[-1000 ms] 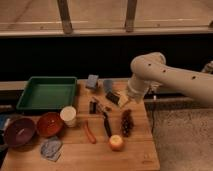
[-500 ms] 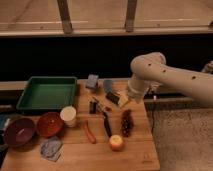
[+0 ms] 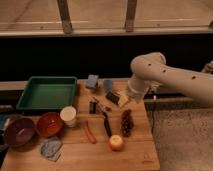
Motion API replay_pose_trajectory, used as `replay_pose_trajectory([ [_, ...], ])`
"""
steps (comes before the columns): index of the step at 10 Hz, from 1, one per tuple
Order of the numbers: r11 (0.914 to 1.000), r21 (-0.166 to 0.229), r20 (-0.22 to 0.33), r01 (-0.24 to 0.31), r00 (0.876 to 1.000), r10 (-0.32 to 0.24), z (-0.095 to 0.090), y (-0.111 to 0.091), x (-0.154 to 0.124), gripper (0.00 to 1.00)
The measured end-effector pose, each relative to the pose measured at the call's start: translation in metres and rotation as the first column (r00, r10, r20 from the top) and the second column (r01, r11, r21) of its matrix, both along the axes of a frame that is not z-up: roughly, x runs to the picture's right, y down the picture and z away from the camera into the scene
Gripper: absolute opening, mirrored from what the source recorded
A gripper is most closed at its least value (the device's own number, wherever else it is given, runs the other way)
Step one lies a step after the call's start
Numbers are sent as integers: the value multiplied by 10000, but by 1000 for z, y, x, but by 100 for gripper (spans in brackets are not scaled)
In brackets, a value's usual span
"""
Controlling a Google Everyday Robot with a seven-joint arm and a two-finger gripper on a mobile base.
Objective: Place brush in plastic cup
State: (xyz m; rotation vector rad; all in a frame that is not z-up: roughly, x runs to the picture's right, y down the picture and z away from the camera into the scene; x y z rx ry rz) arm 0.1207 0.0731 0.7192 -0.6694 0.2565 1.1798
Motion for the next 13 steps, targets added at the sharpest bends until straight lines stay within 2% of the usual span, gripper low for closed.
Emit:
replay_pose_trajectory([
  [6,10000,-2,-17,22,10000,-22,0,-1,0,60],
  [8,9991,-18,-84,430,9990,-430,0,-2,-4,60],
  [11,9854,-261,245,1684,9855,-1678,17,5,-49,60],
  [12,9762,-430,401,2127,9767,-2110,28,13,-74,60],
  [13,9636,-673,511,2588,9654,-2557,41,27,-96,60],
])
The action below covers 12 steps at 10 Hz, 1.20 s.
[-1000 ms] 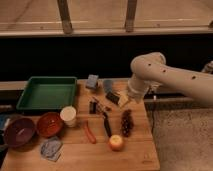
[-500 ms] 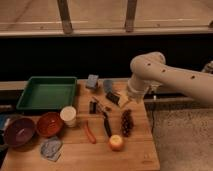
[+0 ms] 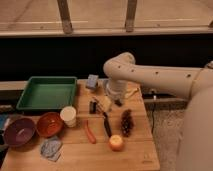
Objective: Place brush in plastic cup
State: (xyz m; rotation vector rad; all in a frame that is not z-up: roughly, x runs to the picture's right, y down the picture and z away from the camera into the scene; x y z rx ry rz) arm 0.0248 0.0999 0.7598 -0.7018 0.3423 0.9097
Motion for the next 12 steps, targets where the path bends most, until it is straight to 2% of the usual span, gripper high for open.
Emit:
replay_pose_trajectory([
  [2,9954,-545,-172,792,9966,-802,23,28,-20,60],
  [5,9837,-1206,-684,1331,9875,-1420,37,50,-12,60],
  [7,9695,-1773,-963,1691,9774,-1881,49,69,-9,60],
  [9,9578,-2270,-1108,1762,9724,-2052,58,81,-7,60],
  [10,9477,-2632,-1174,1805,9691,-2171,64,90,-3,60],
  [12,9334,-3019,-1073,1938,9660,-2353,72,105,-11,60],
])
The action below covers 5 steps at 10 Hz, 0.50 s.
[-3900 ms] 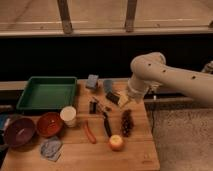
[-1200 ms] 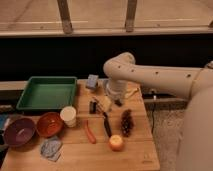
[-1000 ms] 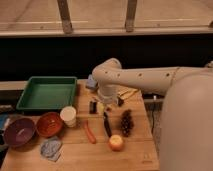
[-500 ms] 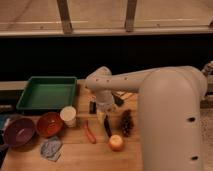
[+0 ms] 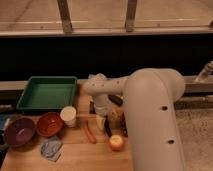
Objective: Place brush in plastic cup
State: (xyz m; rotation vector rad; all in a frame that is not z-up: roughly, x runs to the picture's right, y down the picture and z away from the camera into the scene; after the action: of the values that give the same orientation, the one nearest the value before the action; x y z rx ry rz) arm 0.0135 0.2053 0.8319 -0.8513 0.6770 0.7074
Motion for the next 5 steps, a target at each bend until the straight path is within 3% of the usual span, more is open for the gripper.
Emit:
replay_pose_trajectory([
  [2,9997,-246,-18,-15,10000,15,1,5,-4,57],
  [5,9996,-240,56,142,9999,-141,1,7,-15,29],
])
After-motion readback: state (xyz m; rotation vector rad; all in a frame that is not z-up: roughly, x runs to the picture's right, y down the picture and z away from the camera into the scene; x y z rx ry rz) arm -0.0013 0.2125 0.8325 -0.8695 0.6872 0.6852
